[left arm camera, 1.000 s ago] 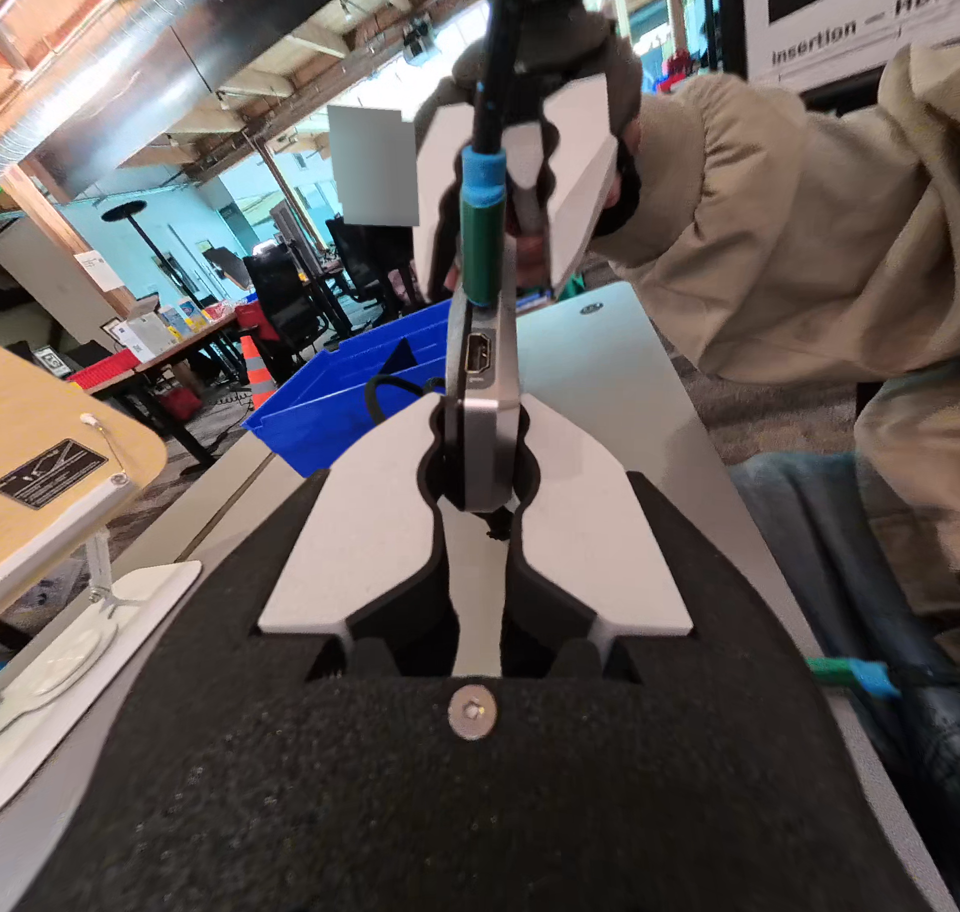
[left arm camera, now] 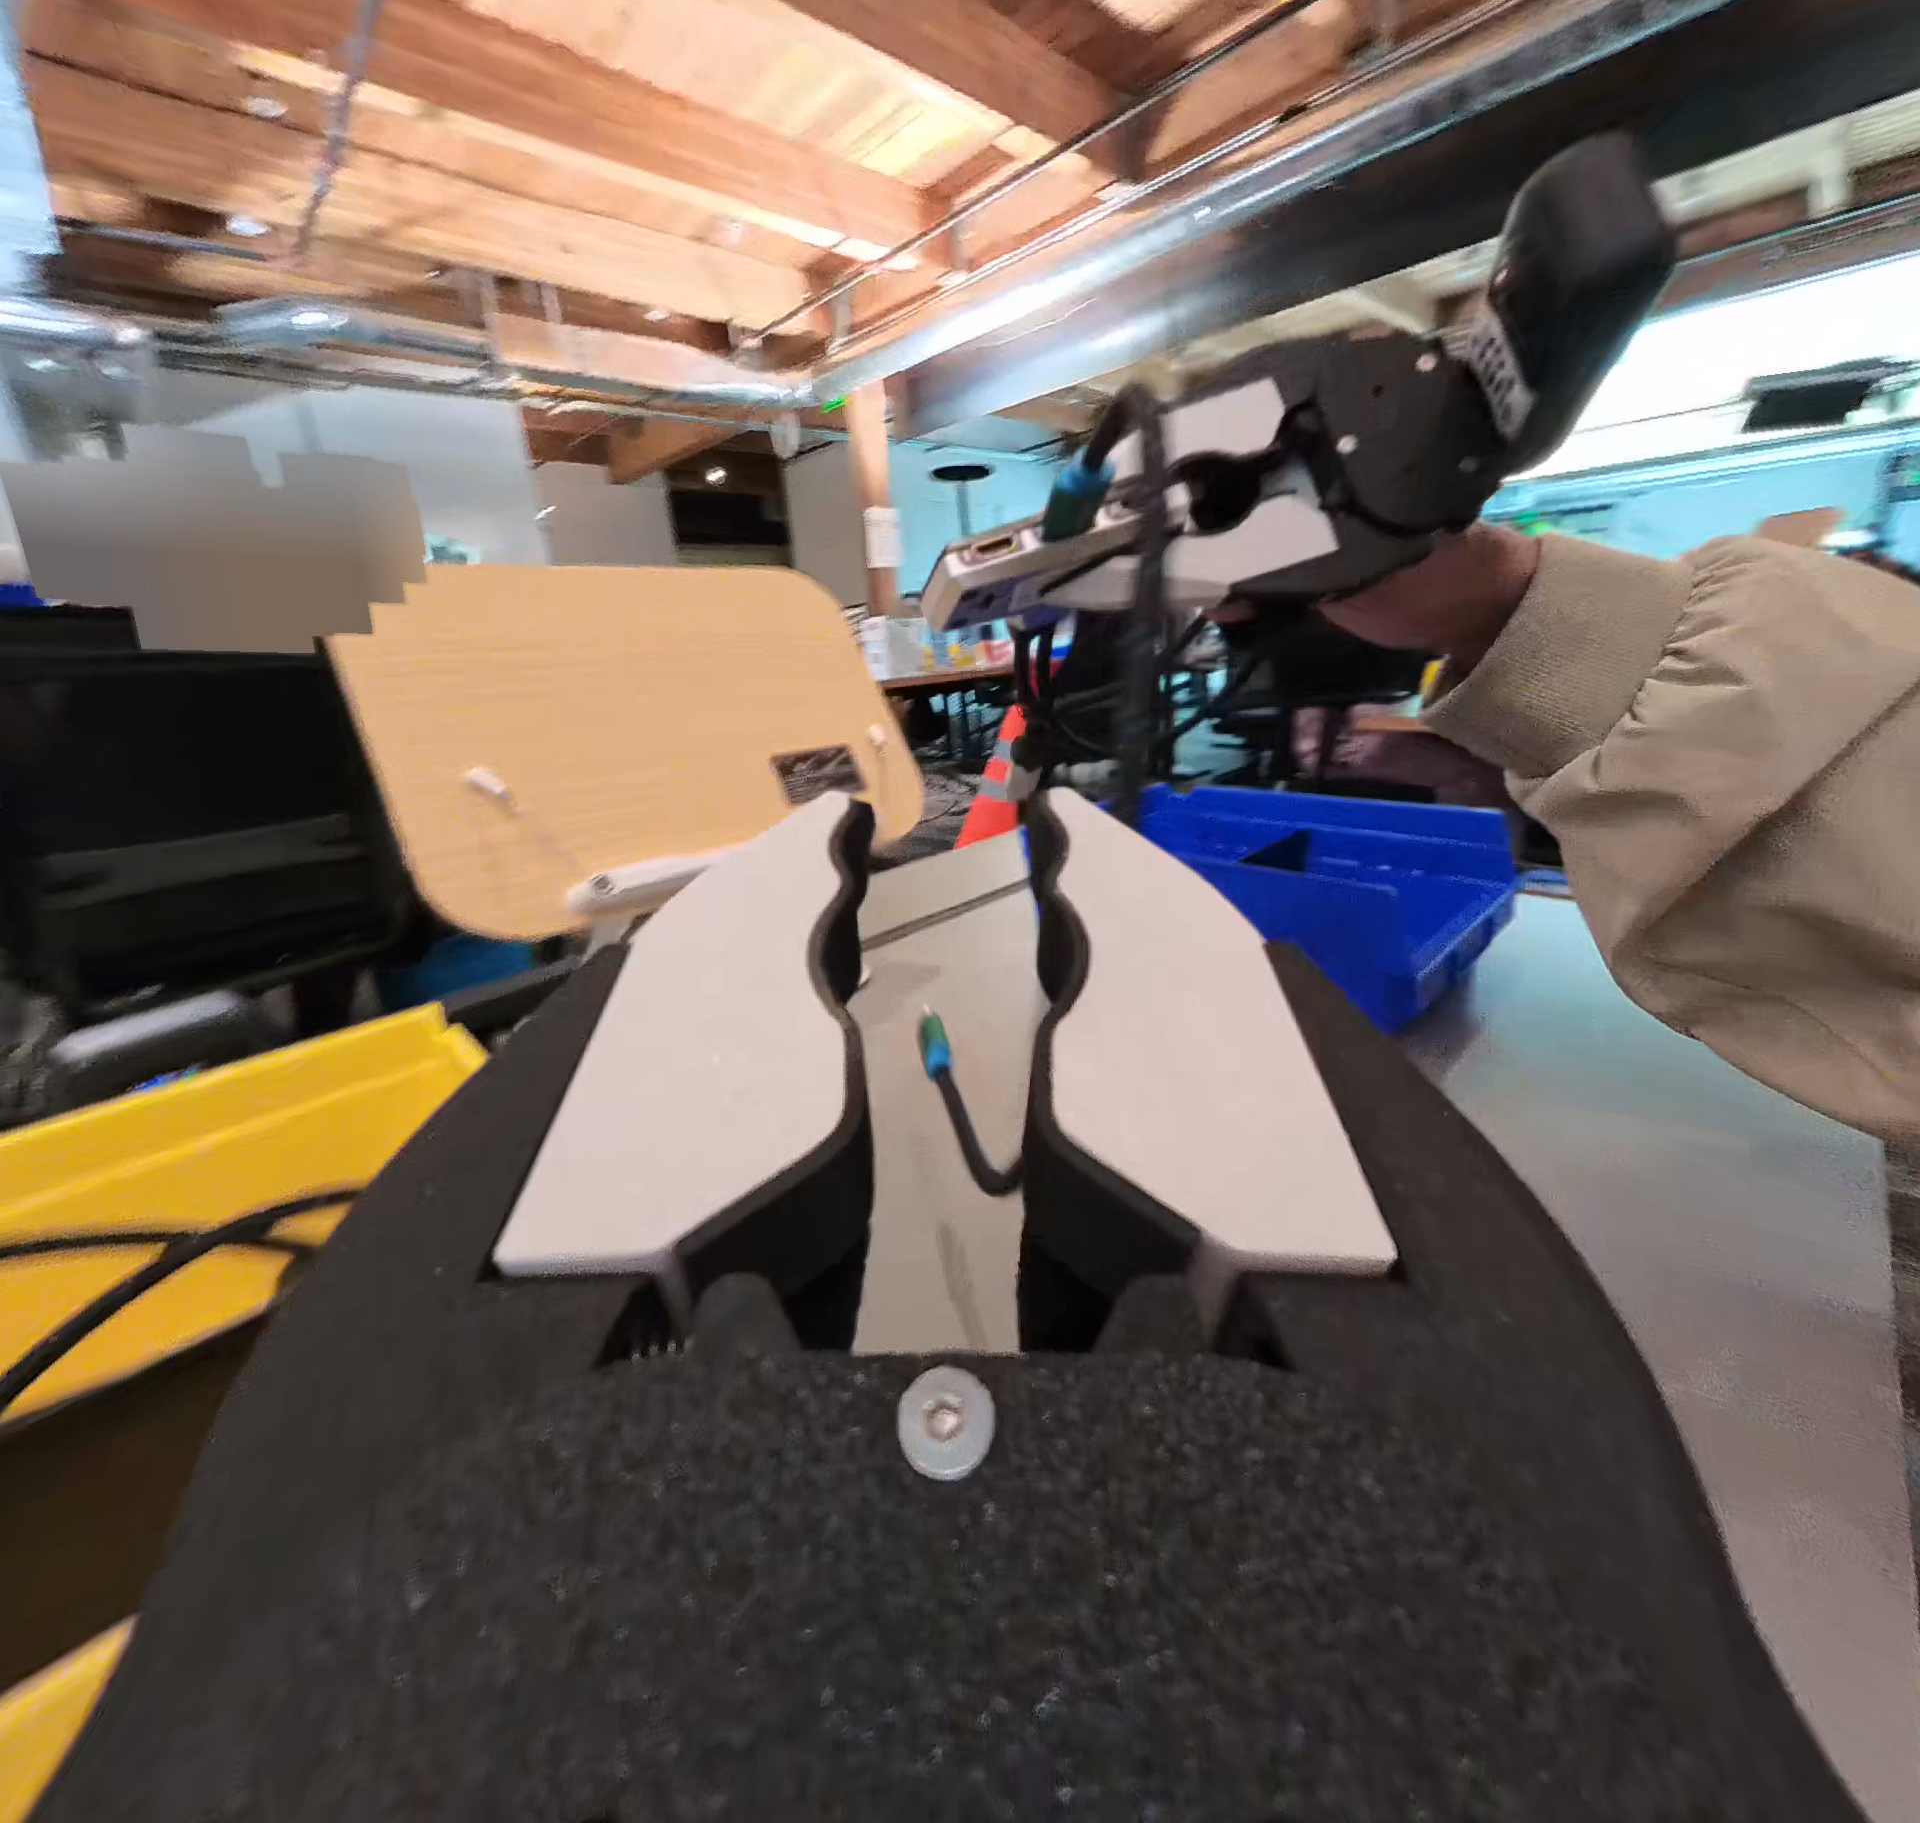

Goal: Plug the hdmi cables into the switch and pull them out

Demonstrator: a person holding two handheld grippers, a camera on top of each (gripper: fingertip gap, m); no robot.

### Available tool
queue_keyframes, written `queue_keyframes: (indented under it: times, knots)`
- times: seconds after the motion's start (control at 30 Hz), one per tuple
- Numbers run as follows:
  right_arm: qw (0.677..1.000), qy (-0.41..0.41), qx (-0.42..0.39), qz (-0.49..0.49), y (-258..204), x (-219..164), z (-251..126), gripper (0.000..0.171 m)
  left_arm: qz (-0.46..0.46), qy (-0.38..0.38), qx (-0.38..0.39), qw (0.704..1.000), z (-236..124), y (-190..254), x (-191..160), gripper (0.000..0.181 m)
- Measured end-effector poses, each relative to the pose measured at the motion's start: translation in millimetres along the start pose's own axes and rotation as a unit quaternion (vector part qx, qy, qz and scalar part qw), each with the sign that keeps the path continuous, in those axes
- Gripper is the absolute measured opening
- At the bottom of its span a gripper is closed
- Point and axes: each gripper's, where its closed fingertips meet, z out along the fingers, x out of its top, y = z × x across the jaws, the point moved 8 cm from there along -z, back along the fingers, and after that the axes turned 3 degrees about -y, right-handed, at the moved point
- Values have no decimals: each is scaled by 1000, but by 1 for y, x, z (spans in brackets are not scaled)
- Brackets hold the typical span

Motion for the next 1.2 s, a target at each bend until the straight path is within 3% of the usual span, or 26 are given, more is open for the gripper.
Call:
queue_keyframes:
  times: [0.27,0.37,0.47,0.6,0.8,0.97,1.1,1.2]
  knots:
    - [996,40,13,83,-102,-49,95,19,33,-128,63,989,-50,41,-37,24]
    - [988,56,-33,139,-121,-68,102,19,-5,-201,86,976,-60,41,-54,24]
    - [988,50,-62,134,-142,-80,96,19,-71,-260,117,956,-69,33,-70,24]
    - [990,33,-76,115,-160,-92,85,19,-104,-276,168,940,-73,10,-78,26]
    - [981,20,-30,190,-157,-100,96,21,-151,-303,206,918,-64,-5,-88,45]
    - [980,11,-18,200,-160,-101,99,22,-143,-310,216,915,-51,-36,-61,46]
    - [979,15,-24,200,-159,-101,98,21,-120,-403,161,893,-25,-81,-38,46]
    - [981,13,-25,192,-161,-101,98,21,-177,-453,132,864,2,-111,-43,56]
